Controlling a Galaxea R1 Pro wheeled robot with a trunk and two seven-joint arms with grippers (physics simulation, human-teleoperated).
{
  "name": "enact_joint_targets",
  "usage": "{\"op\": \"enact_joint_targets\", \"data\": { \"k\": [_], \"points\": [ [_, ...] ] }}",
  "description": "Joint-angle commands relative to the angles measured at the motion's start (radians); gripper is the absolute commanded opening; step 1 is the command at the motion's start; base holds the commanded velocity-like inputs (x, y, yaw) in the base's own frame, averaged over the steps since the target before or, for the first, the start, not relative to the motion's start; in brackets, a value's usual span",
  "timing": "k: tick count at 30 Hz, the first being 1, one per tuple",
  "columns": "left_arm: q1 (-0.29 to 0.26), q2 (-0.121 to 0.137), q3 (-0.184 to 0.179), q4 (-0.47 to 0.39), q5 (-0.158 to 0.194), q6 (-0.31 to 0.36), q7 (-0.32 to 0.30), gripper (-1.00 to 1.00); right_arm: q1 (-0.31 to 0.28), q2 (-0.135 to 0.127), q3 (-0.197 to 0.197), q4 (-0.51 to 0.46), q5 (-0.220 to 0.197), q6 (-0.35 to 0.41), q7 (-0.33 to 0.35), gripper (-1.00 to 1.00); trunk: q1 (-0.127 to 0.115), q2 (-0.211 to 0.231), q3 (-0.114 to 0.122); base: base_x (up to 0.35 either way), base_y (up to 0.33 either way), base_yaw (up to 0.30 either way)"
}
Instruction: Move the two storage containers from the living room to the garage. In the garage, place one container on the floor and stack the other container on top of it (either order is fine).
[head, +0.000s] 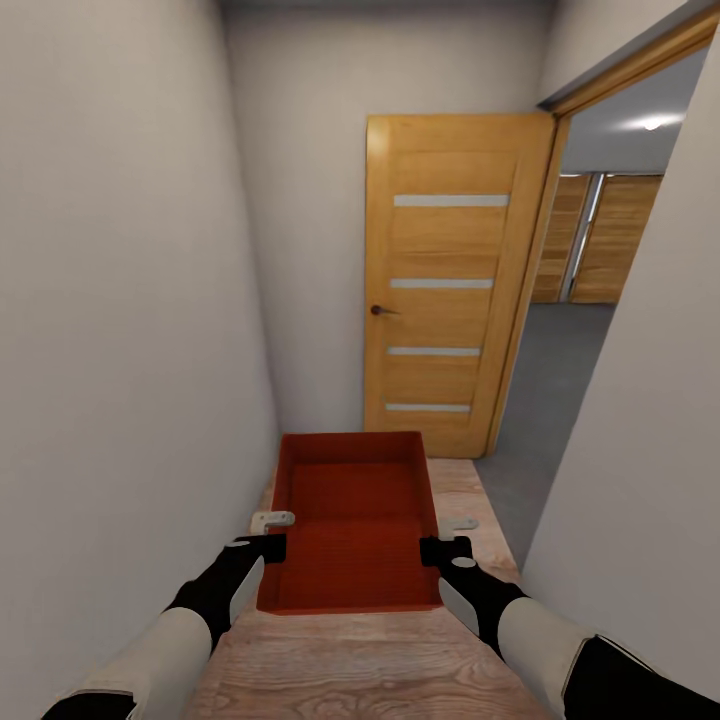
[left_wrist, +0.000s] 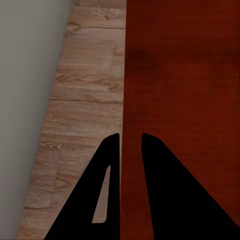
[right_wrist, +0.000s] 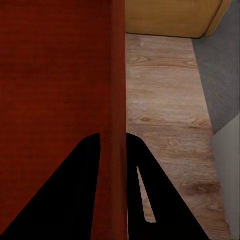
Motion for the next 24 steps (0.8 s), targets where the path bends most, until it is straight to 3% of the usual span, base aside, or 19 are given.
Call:
{"op": "enact_joint_targets", "data": {
  "k": [1,24],
  "points": [
    [-0.001,0.001,0.001,-0.002,0.004,0.007,0.010,-1.00,-0.001,-0.033,0.002,0.057,-0.004,-0.007,-0.017,-1.00,0.001,-0.002,-0.002,0.322,0.000,0.000],
    [-0.001,0.001,0.001,-0.002,0.004,0.006,0.010,-1.00,-0.001,-0.033,0.001,0.057,-0.003,-0.007,-0.017,-1.00,0.001,-0.002,-0.002,0.322,0.000,0.000]
  ]
}}
